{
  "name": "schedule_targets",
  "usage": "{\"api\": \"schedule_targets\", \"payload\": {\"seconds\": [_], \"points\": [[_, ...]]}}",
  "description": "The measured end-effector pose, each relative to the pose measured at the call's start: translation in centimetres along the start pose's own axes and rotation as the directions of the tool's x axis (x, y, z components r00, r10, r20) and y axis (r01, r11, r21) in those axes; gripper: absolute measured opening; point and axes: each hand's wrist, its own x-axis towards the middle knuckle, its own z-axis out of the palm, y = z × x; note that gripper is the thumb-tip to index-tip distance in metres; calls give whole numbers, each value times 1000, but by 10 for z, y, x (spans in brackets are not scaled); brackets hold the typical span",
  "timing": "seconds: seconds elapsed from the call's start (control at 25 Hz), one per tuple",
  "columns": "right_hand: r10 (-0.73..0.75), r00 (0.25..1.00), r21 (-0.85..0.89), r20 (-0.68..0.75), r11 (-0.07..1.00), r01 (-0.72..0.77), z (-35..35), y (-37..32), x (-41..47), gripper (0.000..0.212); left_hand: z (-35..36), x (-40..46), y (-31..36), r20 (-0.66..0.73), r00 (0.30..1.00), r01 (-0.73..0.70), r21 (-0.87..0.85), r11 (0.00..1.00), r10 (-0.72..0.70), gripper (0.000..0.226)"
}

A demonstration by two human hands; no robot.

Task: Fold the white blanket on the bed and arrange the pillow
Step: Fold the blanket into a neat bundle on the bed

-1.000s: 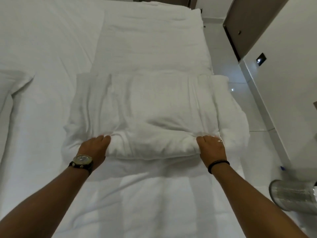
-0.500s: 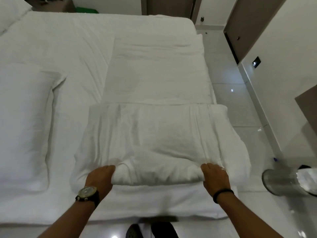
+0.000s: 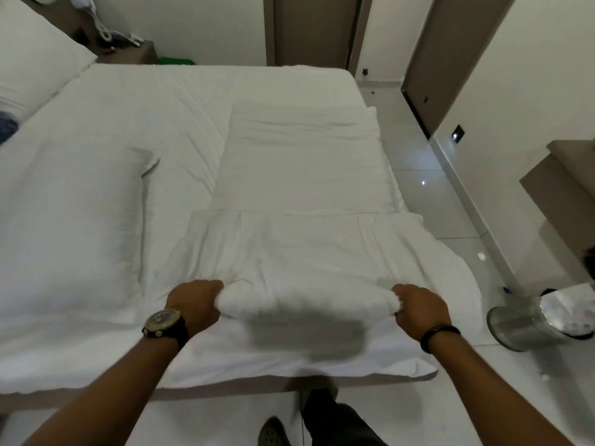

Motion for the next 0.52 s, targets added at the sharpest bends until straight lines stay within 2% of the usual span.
{"api": "schedule_targets", "payload": {"seconds": [0.16, 0.28, 0.36, 0.44, 0.48, 0.52], "points": [[-26, 998, -114, 53, 993, 32, -75, 1, -12, 16, -59, -23, -5, -48, 995, -78, 69, 995, 82, 29], [-71, 991, -92, 113, 992, 82, -130, 11, -2, 17, -106, -26, -6, -13, 986, -162, 83, 983, 163, 34], [-87, 985, -123, 150, 987, 106, -163, 10, 39, 30, -145, 8, -11, -52, 982, -178, 61, 982, 181, 31], [-86, 985, -126, 149, 986, 105, -185, 3, 113, 46, -185, 78, -15, -123, 980, -152, 46, 987, 157, 21], [-84, 991, -129, 103, 987, 97, -196, -3, 158, 47, -204, 123, -16, -160, 980, -119, 20, 993, 120, 21], [-81, 997, -127, -4, 989, 80, -207, -9, 205, 42, -222, 170, -17, -209, 976, -70, -25, 997, 63, 25]]}}
